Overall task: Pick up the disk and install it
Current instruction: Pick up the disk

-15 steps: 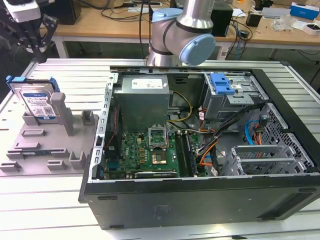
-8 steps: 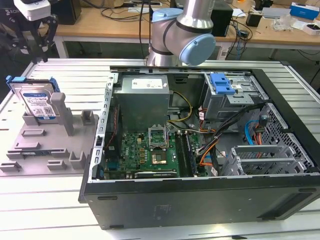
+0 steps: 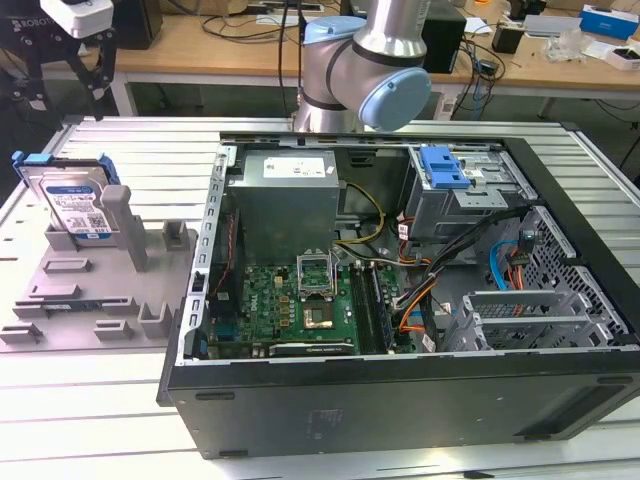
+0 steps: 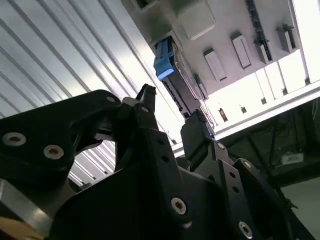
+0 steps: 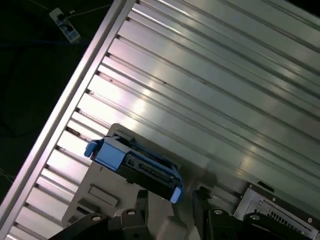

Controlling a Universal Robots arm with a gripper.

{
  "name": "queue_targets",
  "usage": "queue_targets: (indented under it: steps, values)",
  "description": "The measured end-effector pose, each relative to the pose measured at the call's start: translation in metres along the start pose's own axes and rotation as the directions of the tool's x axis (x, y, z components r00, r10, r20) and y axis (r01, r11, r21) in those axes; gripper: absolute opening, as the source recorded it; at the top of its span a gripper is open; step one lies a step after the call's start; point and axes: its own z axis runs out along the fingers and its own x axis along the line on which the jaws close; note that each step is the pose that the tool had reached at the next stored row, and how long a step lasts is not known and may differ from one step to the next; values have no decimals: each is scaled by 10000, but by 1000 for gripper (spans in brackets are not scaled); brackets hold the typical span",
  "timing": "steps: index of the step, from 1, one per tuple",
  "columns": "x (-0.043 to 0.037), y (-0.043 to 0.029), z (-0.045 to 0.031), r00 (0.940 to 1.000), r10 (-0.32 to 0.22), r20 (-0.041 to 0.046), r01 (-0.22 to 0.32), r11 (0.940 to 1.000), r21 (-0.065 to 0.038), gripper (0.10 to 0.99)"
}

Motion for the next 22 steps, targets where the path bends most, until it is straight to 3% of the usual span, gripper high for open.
queue_targets:
  steps: [2, 3, 7, 11, 12, 13, 15, 17, 19, 20, 22]
  values:
    - [0, 0, 1, 9991, -414, -20, 414, 9991, 1, 482]
    - [0, 0, 3, 9951, -990, -49, 990, 9951, -1, 482]
    - [0, 0, 5, 9831, -1830, -87, 1830, 9831, -4, 482]
    - [0, -1, 10, 9629, -2694, -131, 2694, 9630, -13, 482]
    - [0, 0, 10, 9552, -2955, -144, 2955, 9553, -17, 482]
    - [0, 0, 11, 9434, -3313, -161, 3313, 9435, -22, 482]
    - [0, -1, 12, 9156, -4016, -195, 4016, 9158, -34, 482]
    - [0, -1, 13, 9008, -4337, -211, 4337, 9010, -41, 482]
    - [0, -1, 14, 8802, -4740, -230, 4740, 8805, -49, 482]
    - [0, -1, 17, 8598, -5100, -246, 5100, 8602, -55, 482]
    - [0, -1, 19, 8385, -5443, -261, 5443, 8389, -62, 482]
